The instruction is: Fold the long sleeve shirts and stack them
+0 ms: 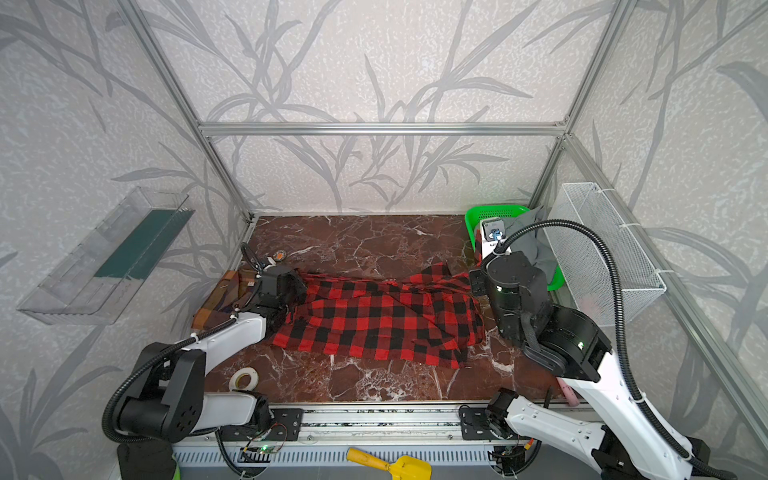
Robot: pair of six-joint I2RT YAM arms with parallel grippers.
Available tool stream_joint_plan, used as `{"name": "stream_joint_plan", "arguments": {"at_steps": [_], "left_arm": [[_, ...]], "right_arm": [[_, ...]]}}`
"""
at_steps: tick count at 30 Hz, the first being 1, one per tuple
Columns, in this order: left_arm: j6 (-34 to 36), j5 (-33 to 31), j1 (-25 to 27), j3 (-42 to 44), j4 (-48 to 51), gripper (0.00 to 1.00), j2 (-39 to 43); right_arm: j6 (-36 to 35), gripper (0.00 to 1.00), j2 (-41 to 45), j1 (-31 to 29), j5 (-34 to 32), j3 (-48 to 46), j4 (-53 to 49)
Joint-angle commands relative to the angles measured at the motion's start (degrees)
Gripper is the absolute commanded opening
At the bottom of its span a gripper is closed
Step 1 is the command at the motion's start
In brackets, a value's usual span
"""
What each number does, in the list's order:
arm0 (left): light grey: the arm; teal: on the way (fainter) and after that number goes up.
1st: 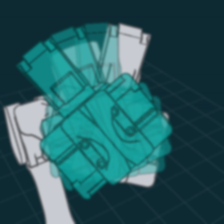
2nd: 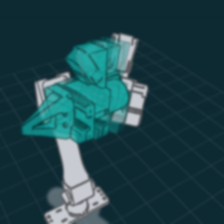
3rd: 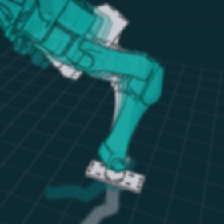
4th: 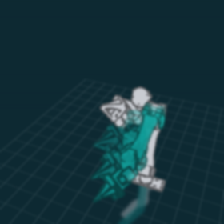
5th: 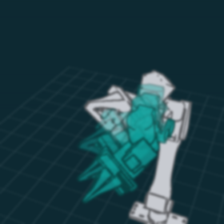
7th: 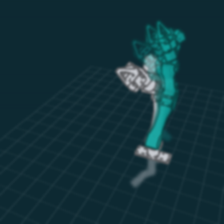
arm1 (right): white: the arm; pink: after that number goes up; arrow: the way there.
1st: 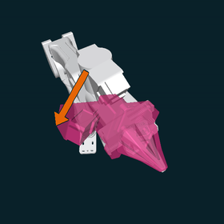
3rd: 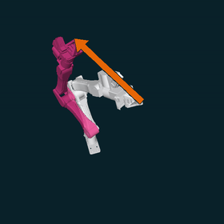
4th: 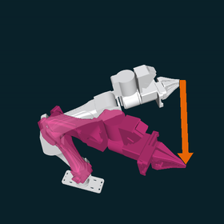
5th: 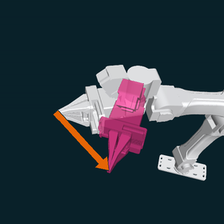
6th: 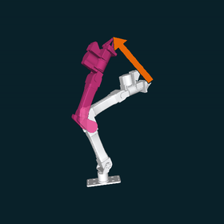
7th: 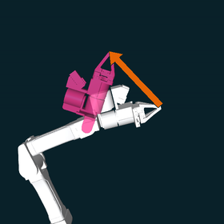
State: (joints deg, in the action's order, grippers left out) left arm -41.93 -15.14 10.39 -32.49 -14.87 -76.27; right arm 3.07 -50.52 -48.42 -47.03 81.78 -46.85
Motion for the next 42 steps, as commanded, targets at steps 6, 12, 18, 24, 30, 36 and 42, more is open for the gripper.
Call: {"name": "stream_joint_plan", "arguments": {"at_steps": [6, 12, 18, 24, 30, 36, 42], "left_arm": [[-4.43, -0.85, 0.46, 4.16, 3.53, 0.00, 3.77], [-6.25, 0.53, 0.70, 7.71, 3.54, 0.00, 4.59], [-6.98, 0.43, 0.86, 9.37, 4.66, 0.00, 5.97], [-8.32, 0.39, 0.88, 9.21, 7.68, 0.22, 7.13], [-9.55, -2.38, 0.77, 7.78, 13.16, 0.41, 11.93], [-9.33, -4.98, 0.68, 2.02, 20.70, 0.52, 14.02], [-7.57, -8.60, 0.18, -3.59, 28.18, 0.75, 16.30]], "right_arm": [[7.99, 0.00, 2.15, -4.93, -2.67, 2.28, -16.05], [8.84, 0.00, 3.03, -5.85, 5.14, 0.77, -19.75], [9.95, 0.00, 4.38, -6.41, 14.32, -2.50, -19.44], [10.30, 0.00, 4.02, -6.68, 19.58, -4.74, -20.76], [8.55, 0.00, 4.03, -6.67, 22.89, -7.81, -20.25], [5.80, 0.00, 3.18, -7.01, 23.01, -8.57, -12.89], [2.31, 0.00, -4.24, -7.09, 26.96, -6.08, -5.01]]}}
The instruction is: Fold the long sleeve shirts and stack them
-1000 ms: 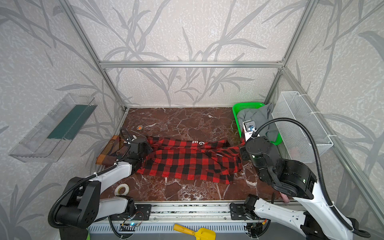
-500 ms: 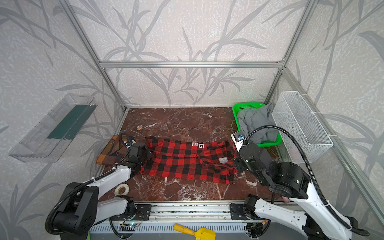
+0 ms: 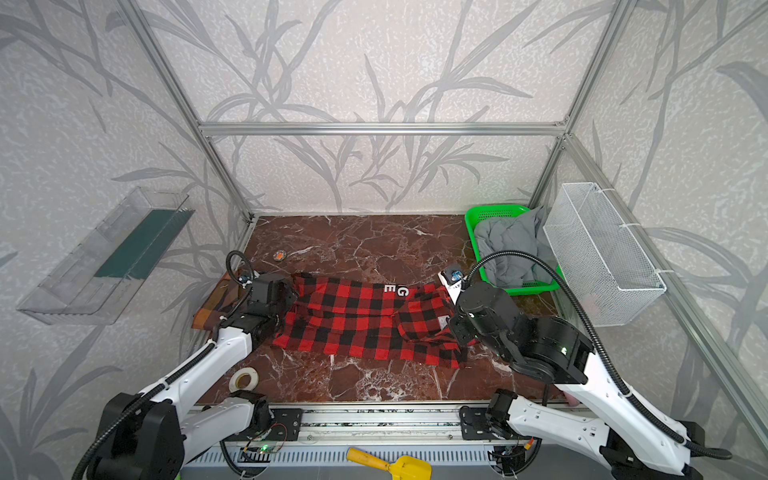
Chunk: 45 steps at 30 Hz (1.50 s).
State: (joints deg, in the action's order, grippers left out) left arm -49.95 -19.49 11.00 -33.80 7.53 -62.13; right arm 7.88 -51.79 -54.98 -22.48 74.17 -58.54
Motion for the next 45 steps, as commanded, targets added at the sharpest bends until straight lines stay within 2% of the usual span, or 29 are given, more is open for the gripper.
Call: {"name": "stream_joint_plan", "arguments": {"at_steps": [1, 5, 10, 16, 20, 32, 38, 42, 45], "left_arm": [[0.96, -4.62, -0.53, -2.70, 6.11, 0.76, 2.78], [1.56, -7.27, -1.48, -5.37, 10.49, 0.86, 5.08], [4.73, -6.97, -3.11, -8.59, 14.22, 0.99, 7.92], [10.64, -7.18, -6.45, -12.34, 19.27, 0.99, 9.33], [14.11, -6.21, -8.27, -11.75, 18.41, 0.99, 11.62], [13.83, -10.25, -9.60, -7.14, 14.70, 0.99, 18.59], [13.57, -10.05, -9.91, -6.86, 14.53, 0.99, 19.14], [13.39, -10.71, -10.30, -6.79, 14.27, 0.99, 19.50], [13.46, -10.43, -10.38, -6.55, 14.03, 0.99, 19.90]], "right_arm": [[-2.82, 0.00, -3.94, -0.54, 2.64, 1.47, 8.31], [-4.68, 0.00, -9.28, -0.56, 4.83, 2.60, 15.24], [-6.21, 0.00, -18.09, -0.57, 9.97, 7.33, 20.41], [-6.83, 0.00, -27.32, -0.80, 15.66, 12.29, 25.14], [-7.82, 0.00, -34.12, -1.56, 18.87, 16.77, 25.75], [-9.42, 0.00, -51.77, -6.17, 22.83, 33.13, 22.91], [-8.10, 0.00, -55.81, -6.58, 24.66, 35.24, 23.91], [-6.63, 0.00, -60.64, -6.71, 27.57, 40.12, 22.24], [-6.71, 0.00, -63.32, -6.76, 26.73, 41.37, 22.09]]}}
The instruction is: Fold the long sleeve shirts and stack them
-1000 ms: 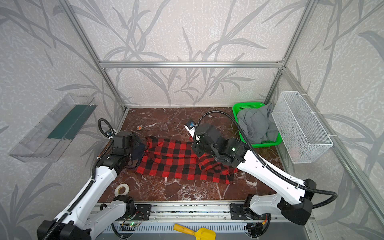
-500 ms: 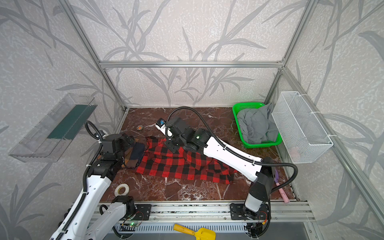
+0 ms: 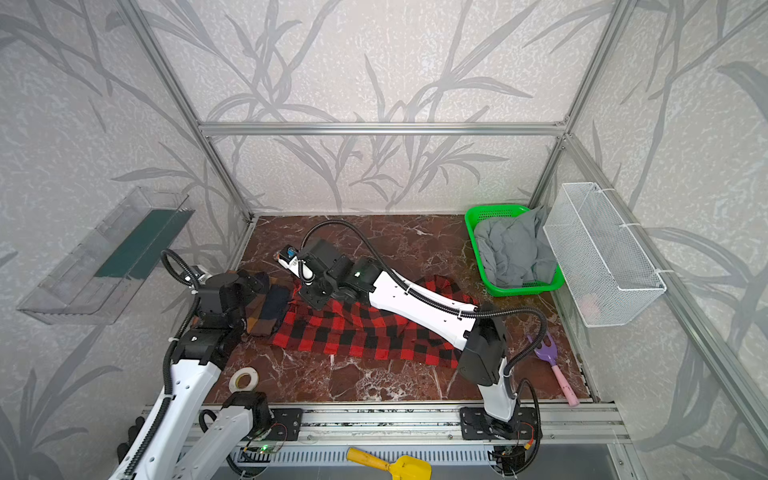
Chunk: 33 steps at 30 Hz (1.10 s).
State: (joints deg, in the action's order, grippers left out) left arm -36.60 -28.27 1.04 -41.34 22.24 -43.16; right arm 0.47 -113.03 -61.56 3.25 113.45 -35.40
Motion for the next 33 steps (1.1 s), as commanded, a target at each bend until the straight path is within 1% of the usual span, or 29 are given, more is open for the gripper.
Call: {"name": "stream_joint_plan", "arguments": {"at_steps": [1, 6, 10, 14, 16, 18, 21, 25, 28, 31, 33], "left_arm": [[0.21, -1.31, -0.44, 1.09, -0.91, 0.99, 0.97], [0.39, -0.51, -0.51, 1.35, -1.82, 0.99, 0.97], [0.63, 0.35, -0.51, 1.51, -2.61, 0.99, 1.05], [1.16, 0.75, -0.51, 1.80, -3.47, 0.99, 1.62], [1.18, 0.94, -0.51, 2.07, -3.91, 0.99, 1.98], [1.10, 1.31, -0.51, 2.32, -4.47, 0.99, 2.11], [1.09, 1.62, -0.55, 2.35, -4.83, 0.99, 2.11], [0.75, 1.11, -0.51, 2.60, -5.08, 0.99, 2.29], [1.03, 1.45, -0.51, 2.59, -5.19, 0.99, 2.44], [1.00, 1.34, -0.51, 2.67, -5.25, 0.99, 2.55], [0.92, 1.46, -0.52, 2.59, -5.45, 0.99, 2.48]], "right_arm": [[0.63, 0.00, -2.87, -0.16, 0.16, 2.69, -1.48], [-0.30, 0.00, -6.57, -0.07, -2.72, 6.08, -2.98], [0.69, 0.00, -8.77, 0.47, -5.92, 8.24, -3.06], [3.23, 0.00, -8.42, 1.01, -12.35, 8.52, -2.66], [3.91, 0.00, -6.13, 1.56, -14.99, 6.54, -0.84], [4.23, 0.00, -2.40, 2.20, -17.27, 2.26, 3.44], [4.39, 0.00, 1.70, 2.47, -18.95, -2.91, 9.06], [5.03, 0.00, 2.44, 2.46, -21.82, -4.91, 11.59], [7.46, 0.00, 3.56, 2.49, -25.99, -7.52, 14.28], [7.78, 0.00, 5.56, 2.43, -27.53, -10.26, 18.54], [8.04, 0.00, 5.53, 2.43, -27.09, -10.75, 20.21]]}}
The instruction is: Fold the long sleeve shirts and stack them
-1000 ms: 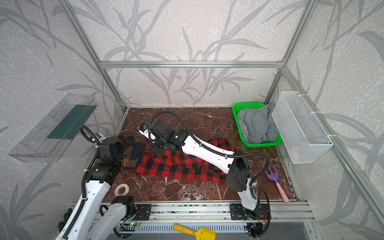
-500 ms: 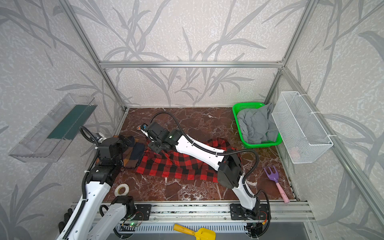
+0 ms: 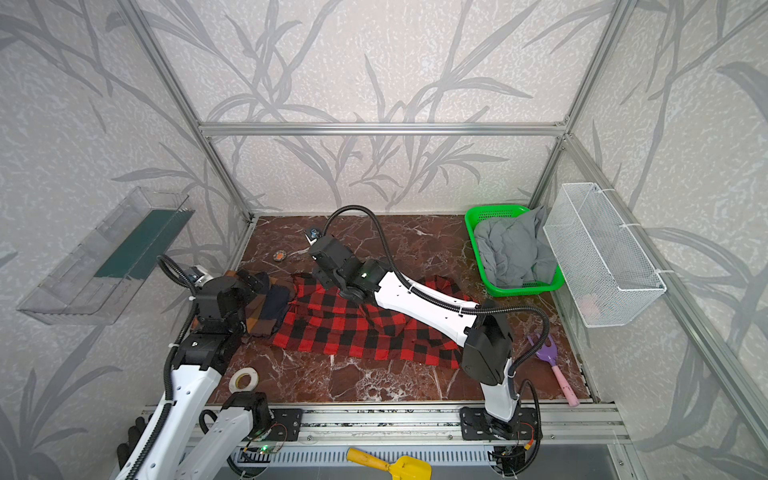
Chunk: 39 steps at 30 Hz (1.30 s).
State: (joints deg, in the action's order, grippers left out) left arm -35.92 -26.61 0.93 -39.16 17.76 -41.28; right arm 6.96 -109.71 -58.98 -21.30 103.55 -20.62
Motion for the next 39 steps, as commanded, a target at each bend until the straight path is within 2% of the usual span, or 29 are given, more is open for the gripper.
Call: {"name": "stream_joint_plan", "arguments": {"at_steps": [1, 12, 20, 23, 31, 35, 39], "left_arm": [[0.24, -0.29, -0.41, 0.53, -1.05, 0.99, 0.63], [0.33, -0.46, -0.40, 0.48, -1.00, 0.99, 0.83], [0.28, -1.41, -0.41, 0.44, -0.71, 0.99, 1.04], [0.24, -1.50, -0.43, 0.46, -0.60, 0.99, 1.13], [-0.03, -1.25, -0.43, 0.42, -0.09, 0.99, 1.40], [0.16, -0.26, -0.41, 0.57, 0.07, 0.99, 1.47], [-0.47, 3.08, -0.29, 1.02, 0.21, 0.99, 0.77]], "right_arm": [[1.70, 0.00, 1.81, -0.17, -2.20, -0.85, 5.80], [8.49, 0.00, -8.55, -2.36, 1.50, 0.78, 6.47], [11.59, 0.00, -12.33, -4.81, 4.82, 0.97, 8.47], [11.76, 0.06, -13.36, -5.28, 5.17, 2.17, 7.20], [11.13, 0.38, -11.63, -5.27, 7.86, 3.14, 5.24], [9.39, 0.48, -6.81, -5.08, 6.18, 0.71, 4.05], [9.24, 0.51, 1.20, -1.38, 7.80, -4.70, 2.92]]}}
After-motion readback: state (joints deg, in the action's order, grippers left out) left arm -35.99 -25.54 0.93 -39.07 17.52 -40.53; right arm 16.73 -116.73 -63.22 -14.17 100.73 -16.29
